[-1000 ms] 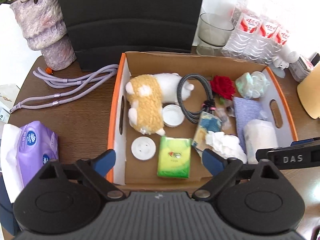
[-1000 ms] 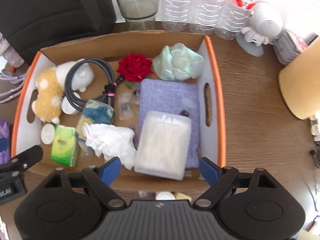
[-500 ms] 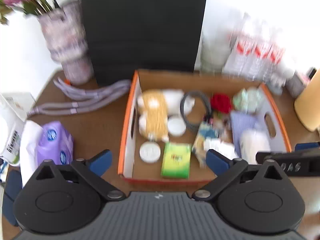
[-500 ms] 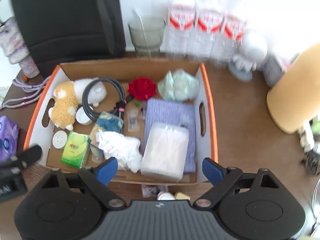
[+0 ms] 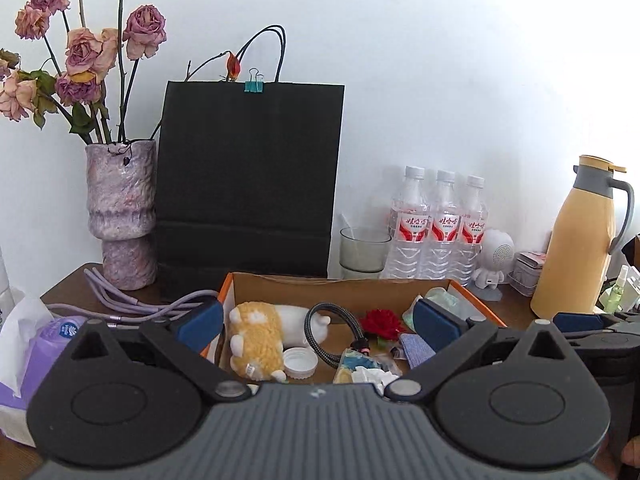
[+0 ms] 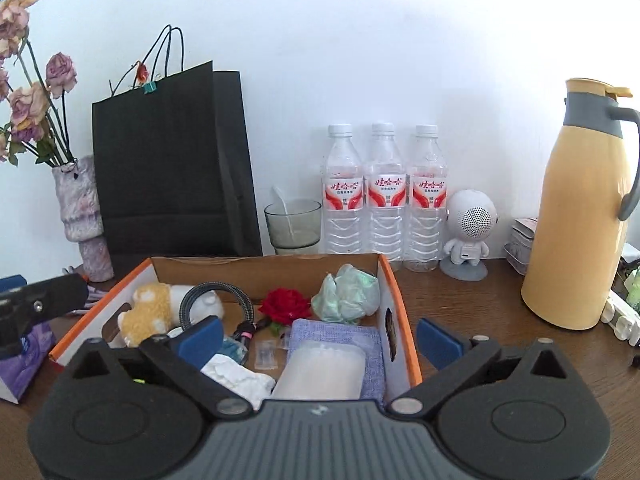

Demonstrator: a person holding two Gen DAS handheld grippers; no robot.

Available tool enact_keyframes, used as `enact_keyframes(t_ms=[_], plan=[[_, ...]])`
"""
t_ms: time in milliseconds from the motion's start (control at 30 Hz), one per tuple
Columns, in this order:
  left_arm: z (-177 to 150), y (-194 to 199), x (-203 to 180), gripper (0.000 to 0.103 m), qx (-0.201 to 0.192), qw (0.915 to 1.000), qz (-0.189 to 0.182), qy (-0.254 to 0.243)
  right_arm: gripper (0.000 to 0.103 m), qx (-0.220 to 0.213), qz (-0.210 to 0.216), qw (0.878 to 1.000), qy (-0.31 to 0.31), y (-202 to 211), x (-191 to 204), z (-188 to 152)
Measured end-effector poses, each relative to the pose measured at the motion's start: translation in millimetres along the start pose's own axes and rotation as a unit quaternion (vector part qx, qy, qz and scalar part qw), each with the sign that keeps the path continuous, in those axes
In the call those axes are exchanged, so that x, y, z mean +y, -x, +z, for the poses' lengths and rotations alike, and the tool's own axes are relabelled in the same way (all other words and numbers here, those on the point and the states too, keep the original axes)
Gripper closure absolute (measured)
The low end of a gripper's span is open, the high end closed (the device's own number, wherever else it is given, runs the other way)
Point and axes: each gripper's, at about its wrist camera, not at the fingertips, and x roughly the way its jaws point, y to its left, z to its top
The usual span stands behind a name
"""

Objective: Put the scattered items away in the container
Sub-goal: 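Withdraw both tools from the box back over the table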

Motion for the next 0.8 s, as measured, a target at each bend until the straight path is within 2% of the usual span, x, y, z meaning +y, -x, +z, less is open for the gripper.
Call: enact_keyframes(t_ms=[300,433,567,600,700,800], plan=[[-6,17,0,0.0,0.01,0.9998,0.013,0.008,0.0,-0.036,0.011,0.999,0.008,28,2,-3],[-16,47,-2,0.0,0.006,0.9995,0.03,0.004,0.0,-0.042,0.028,0.999,0.006,64,-1,-15],[-46,90,-15,0.0,0.043,0.9959,0.069,-0.039,0.0,-0.026,0.05,0.998,0.008,114,-13,-47],[-57,105,-19,0.0,0.047,0.9957,0.066,-0.045,0.0,-0.024,0.048,0.999,0.005,129,-16,-57],[-98,158,-25,0.0,0.049,0.9982,0.021,-0.027,0.0,-0.033,0.057,0.998,-0.001,180,-27,-90],[-129,198,-41,0.0,0.069,0.9963,-0.007,-0.05,0.0,-0.034,0.053,0.998,-0.005,221,-34,-122]])
